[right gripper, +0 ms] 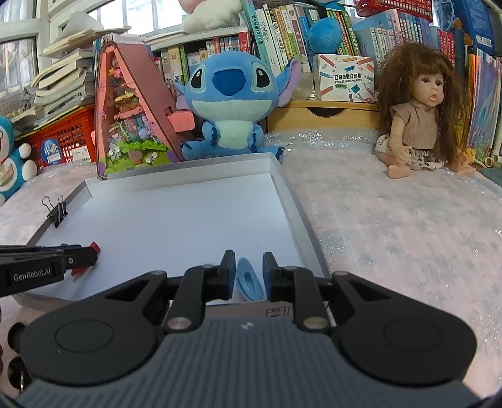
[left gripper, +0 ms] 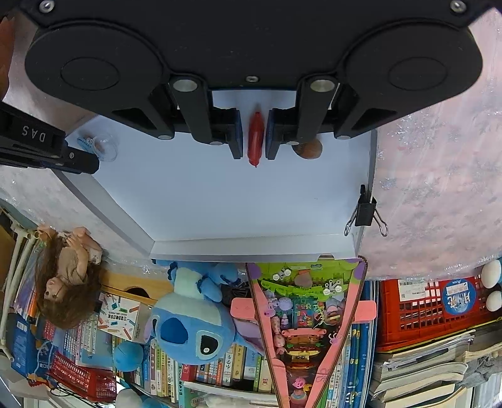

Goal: Organize rigid objects
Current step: 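Open the left tool to drop the red stick while the right tool drops the blue clip, then move both tools back toward the black caps beside the tray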

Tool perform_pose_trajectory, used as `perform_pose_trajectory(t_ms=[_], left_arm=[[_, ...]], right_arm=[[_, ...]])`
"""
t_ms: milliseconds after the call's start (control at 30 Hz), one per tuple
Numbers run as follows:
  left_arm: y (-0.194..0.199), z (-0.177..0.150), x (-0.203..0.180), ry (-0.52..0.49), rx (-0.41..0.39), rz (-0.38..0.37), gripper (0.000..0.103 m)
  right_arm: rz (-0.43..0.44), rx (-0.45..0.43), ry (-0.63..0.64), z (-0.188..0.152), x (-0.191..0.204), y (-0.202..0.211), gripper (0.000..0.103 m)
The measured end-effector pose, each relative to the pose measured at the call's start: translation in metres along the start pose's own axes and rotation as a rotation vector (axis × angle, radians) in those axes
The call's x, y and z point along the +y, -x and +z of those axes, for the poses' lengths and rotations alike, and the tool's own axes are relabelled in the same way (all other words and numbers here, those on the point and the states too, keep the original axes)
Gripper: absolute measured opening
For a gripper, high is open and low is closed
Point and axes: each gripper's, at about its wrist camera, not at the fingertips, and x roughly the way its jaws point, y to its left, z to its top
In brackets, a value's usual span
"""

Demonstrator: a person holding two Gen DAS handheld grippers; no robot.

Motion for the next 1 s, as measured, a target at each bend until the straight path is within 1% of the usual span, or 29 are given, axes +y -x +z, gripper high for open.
perform_pose_trajectory(t_ms=[33,67,100,133,167,300,433,600,633,700,800,1000], left_arm=[[0.002,0.0,-0.001,-0.002,-0.001,0.0,0.017],[0.004,0.0,-0.001,-0.002,-0.005,0.002,0.022],[0.007,0.0,-0.002,-0.001,-0.01,0.005,0.027],[0.01,-0.001,-0.002,-0.002,-0.015,0.007,0.031],[0.013,-0.001,-0.003,-0.002,-0.021,0.006,0.036],[0.03,-0.004,-0.004,-0.005,-0.048,-0.014,0.048],[0.049,-0.009,-0.004,-0.012,-0.072,-0.037,0.053],[0.074,-0.02,0.001,-0.007,-0.093,-0.061,0.061],[0.078,-0.022,0.002,-0.004,-0.099,-0.062,0.062],[0.088,-0.027,0.005,0.0,-0.113,-0.064,0.067],[0.1,-0.036,0.009,-0.003,-0.128,-0.06,0.072],[0.119,-0.053,0.014,-0.023,-0.135,-0.044,0.075]], right_arm=[[0.001,-0.003,-0.005,0.0,-0.001,0.002,0.032],[0.002,-0.008,-0.008,0.0,-0.001,0.003,0.04],[0.003,-0.015,-0.009,0.001,-0.001,0.006,0.044],[0.004,-0.021,-0.01,0.001,-0.002,0.008,0.045],[0.009,-0.028,-0.009,0.001,-0.002,0.011,0.048],[0.021,-0.06,-0.001,0.002,0.0,0.026,0.06],[0.04,-0.08,0.015,-0.003,0.003,0.042,0.066],[0.075,-0.102,0.049,-0.016,0.009,0.065,0.074],[0.083,-0.106,0.053,-0.019,0.01,0.069,0.075],[0.099,-0.115,0.067,-0.026,0.012,0.078,0.077],[0.109,-0.124,0.092,-0.036,0.016,0.091,0.079],[0.118,-0.128,0.147,-0.055,0.025,0.108,0.082]])
